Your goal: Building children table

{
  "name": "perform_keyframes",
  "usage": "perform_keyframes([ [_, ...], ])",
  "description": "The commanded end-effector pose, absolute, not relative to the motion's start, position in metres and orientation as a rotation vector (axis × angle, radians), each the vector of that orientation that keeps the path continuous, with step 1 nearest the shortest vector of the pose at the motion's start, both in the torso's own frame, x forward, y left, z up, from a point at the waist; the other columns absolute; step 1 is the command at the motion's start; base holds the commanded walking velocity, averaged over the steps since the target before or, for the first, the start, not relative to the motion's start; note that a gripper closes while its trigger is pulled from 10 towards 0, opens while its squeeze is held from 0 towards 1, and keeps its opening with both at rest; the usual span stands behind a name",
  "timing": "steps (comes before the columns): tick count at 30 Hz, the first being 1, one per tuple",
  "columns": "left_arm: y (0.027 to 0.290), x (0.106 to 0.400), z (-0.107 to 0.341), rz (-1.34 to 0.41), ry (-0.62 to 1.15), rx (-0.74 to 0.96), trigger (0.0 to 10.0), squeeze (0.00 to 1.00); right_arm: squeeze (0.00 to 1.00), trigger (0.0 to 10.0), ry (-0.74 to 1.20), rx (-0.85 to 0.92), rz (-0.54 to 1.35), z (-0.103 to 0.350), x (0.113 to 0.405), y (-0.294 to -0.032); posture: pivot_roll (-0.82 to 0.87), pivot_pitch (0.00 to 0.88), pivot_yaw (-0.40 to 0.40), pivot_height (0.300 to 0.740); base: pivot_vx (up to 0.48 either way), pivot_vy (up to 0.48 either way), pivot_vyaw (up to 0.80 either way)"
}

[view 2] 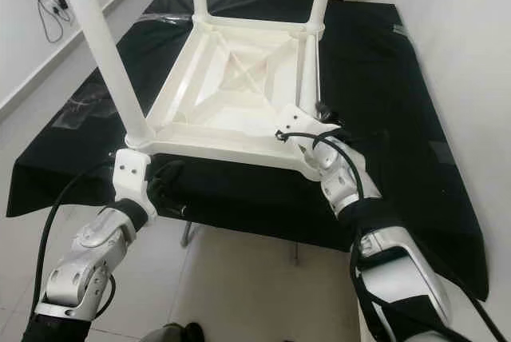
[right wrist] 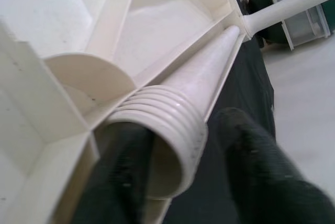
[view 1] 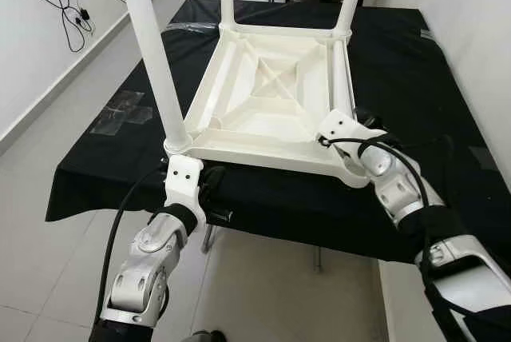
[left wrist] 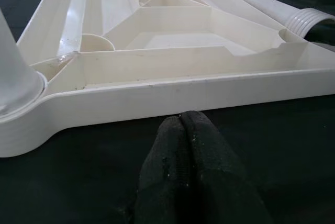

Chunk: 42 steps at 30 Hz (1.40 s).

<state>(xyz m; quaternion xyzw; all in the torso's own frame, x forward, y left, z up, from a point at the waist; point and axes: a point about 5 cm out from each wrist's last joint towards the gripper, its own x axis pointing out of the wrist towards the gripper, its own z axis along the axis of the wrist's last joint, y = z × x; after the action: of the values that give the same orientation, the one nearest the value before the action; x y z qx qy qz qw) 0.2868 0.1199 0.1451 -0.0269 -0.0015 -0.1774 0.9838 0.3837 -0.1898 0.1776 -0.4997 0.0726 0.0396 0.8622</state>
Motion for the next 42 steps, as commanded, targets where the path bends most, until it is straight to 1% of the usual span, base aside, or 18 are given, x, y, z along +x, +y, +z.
perform_keyframes([
  [1,0.121,0.286,0.144,-0.349,0.008,-0.047,10.0,0.00,0.00,0.0,0.108,-1.055,0.062,0.177,0.382,-0.186,0.02,0.134,-0.011,0.740,0.000,0.000,0.00],
  [8,0.121,0.286,0.144,-0.348,0.006,-0.049,10.0,0.00,0.00,0.0,0.037,-1.062,-0.018,0.191,0.383,-0.194,0.01,0.134,-0.013,0.740,0.000,0.000,0.00],
  [16,0.120,0.287,0.144,-0.349,0.004,-0.049,10.0,0.00,0.00,0.0,0.012,-1.041,-0.023,0.196,0.383,-0.198,0.00,0.132,-0.013,0.740,0.000,0.000,0.00],
  [18,0.120,0.287,0.145,-0.349,0.003,-0.049,10.0,0.00,0.00,0.0,-0.026,-1.021,-0.021,0.201,0.383,-0.197,0.00,0.132,-0.013,0.740,0.000,0.000,0.00],
  [20,0.120,0.287,0.145,-0.350,0.002,-0.047,10.0,0.00,0.00,0.0,-0.079,-0.922,-0.016,0.211,0.382,-0.198,-0.01,0.131,-0.007,0.740,0.000,0.000,0.00],
  [21,0.120,0.287,0.145,-0.350,0.002,-0.047,10.0,0.00,0.00,0.0,-0.079,-0.922,-0.016,0.211,0.382,-0.198,-0.01,0.131,-0.007,0.740,0.000,0.000,0.00],
  [23,0.119,0.287,0.148,-0.357,-0.007,-0.045,10.0,0.00,0.00,0.0,-0.126,-0.790,-0.012,0.221,0.378,-0.206,-0.01,0.131,-0.007,0.740,0.000,0.000,0.00],
  [24,0.119,0.287,0.148,-0.357,-0.007,-0.045,10.0,0.00,0.00,0.0,-0.126,-0.790,-0.012,0.221,0.378,-0.206,-0.01,0.131,-0.007,0.740,0.000,0.000,0.00],
  [26,0.119,0.288,0.154,-0.364,-0.025,-0.051,10.0,0.00,0.00,0.0,-0.161,-0.641,0.041,0.228,0.372,-0.214,-0.01,0.130,-0.004,0.740,0.000,0.000,0.00],
  [27,0.119,0.288,0.154,-0.364,-0.025,-0.051,10.0,0.00,0.00,0.0,-0.161,-0.641,0.041,0.228,0.372,-0.214,-0.01,0.130,-0.004,0.740,0.000,0.000,0.00],
  [28,0.119,0.289,0.157,-0.369,-0.035,-0.056,10.0,0.00,0.00,0.0,-0.160,-0.567,0.099,0.229,0.366,-0.222,-0.01,0.129,0.000,0.740,0.000,0.000,0.00],
  [29,0.119,0.289,0.157,-0.369,-0.035,-0.056,10.0,0.00,0.00,0.0,-0.160,-0.567,0.099,0.229,0.366,-0.222,-0.01,0.129,0.000,0.740,0.000,0.000,0.00],
  [30,0.118,0.290,0.159,-0.375,-0.040,-0.060,10.0,0.00,0.00,0.0,-0.160,-0.506,0.136,0.232,0.359,-0.234,-0.02,0.129,0.004,0.740,0.000,0.000,0.00],
  [31,0.118,0.290,0.159,-0.375,-0.040,-0.060,10.0,0.00,0.00,0.0,-0.160,-0.506,0.136,0.232,0.359,-0.234,-0.02,0.129,0.004,0.740,0.000,0.000,0.00],
  [32,0.117,0.290,0.160,-0.386,-0.041,-0.067,10.0,0.00,0.00,0.0,-0.170,-0.419,0.134,0.237,0.349,-0.257,-0.02,0.129,0.008,0.740,0.000,0.000,0.00],
  [37,0.114,0.290,0.159,-0.397,-0.038,-0.069,10.0,0.00,0.00,0.0,-0.190,-0.346,0.100,0.243,0.342,-0.274,-0.03,0.128,0.011,0.740,0.000,0.000,0.00],
  [38,0.113,0.290,0.159,-0.404,-0.038,-0.071,10.0,0.00,0.00,0.0,-0.210,-0.300,0.095,0.246,0.337,-0.280,-0.03,0.128,0.014,0.740,0.000,0.000,0.00],
  [42,0.112,0.290,0.160,-0.411,-0.037,-0.073,10.0,0.00,0.00,0.0,-0.253,-0.221,0.112,0.252,0.328,-0.286,-0.03,0.127,0.015,0.740,0.000,0.000,0.00],
])
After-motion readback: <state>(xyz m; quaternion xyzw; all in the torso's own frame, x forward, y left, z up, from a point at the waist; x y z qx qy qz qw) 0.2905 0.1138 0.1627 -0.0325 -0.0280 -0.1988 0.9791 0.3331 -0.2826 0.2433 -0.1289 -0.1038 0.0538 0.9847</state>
